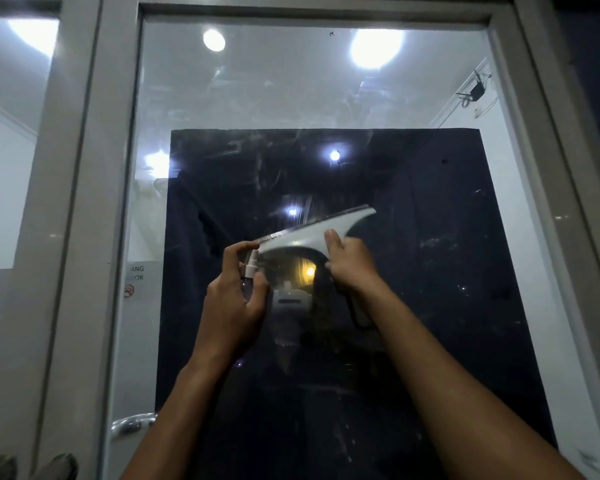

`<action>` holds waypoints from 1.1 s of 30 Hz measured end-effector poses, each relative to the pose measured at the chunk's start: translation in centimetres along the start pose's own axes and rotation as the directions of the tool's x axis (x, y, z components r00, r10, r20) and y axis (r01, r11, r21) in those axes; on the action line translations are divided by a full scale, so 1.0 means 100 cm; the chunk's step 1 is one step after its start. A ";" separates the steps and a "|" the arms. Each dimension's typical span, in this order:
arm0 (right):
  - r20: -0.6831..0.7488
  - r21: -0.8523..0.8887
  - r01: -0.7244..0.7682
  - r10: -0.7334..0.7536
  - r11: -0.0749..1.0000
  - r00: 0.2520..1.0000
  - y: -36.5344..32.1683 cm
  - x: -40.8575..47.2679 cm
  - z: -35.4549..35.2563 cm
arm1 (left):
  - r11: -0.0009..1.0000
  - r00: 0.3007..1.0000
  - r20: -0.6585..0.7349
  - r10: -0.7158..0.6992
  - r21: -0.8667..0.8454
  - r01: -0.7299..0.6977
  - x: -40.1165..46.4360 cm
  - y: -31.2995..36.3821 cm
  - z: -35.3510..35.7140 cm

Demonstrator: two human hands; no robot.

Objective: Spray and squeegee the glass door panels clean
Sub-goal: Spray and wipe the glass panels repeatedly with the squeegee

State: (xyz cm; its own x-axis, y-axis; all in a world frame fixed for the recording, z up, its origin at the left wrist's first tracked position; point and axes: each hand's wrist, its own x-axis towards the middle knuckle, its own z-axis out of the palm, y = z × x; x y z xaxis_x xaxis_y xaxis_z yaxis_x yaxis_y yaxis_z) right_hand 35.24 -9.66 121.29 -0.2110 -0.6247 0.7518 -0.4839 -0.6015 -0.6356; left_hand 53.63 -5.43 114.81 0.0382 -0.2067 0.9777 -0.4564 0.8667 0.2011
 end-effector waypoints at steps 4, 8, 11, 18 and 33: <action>-0.009 -0.036 0.001 -0.002 0.999 1.000 -0.036 0.027 0.025 | 0.998 1.000 -0.016 0.019 0.053 -0.018 0.007 -0.004 -0.006; -0.005 -0.074 -0.008 0.008 0.997 1.000 -0.009 0.014 0.033 | 0.998 1.000 -0.016 -0.004 0.059 0.005 0.004 -0.012 -0.014; 0.035 -0.097 0.004 0.000 0.995 0.999 0.013 -0.001 0.028 | 0.997 0.999 -0.016 -0.027 0.075 0.029 0.000 -0.017 -0.017; 0.132 -0.211 0.100 -0.073 0.972 0.989 -0.048 0.035 0.027 | 0.998 1.000 -0.003 -0.027 0.064 0.027 0.000 -0.023 -0.017; 0.353 -0.564 0.283 -0.084 0.776 0.932 -0.034 0.036 -0.051 | 0.995 0.999 -0.001 -0.044 0.084 0.044 -0.007 -0.018 -0.014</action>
State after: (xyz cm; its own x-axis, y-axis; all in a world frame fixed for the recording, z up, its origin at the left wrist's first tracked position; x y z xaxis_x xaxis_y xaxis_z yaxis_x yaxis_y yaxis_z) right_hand 31.80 -7.31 127.08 0.1438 -0.7078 0.6917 -0.9141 -0.3628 -0.1813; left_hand 55.63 -6.17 113.83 0.0590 -0.2447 0.9678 -0.5275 0.8154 0.2383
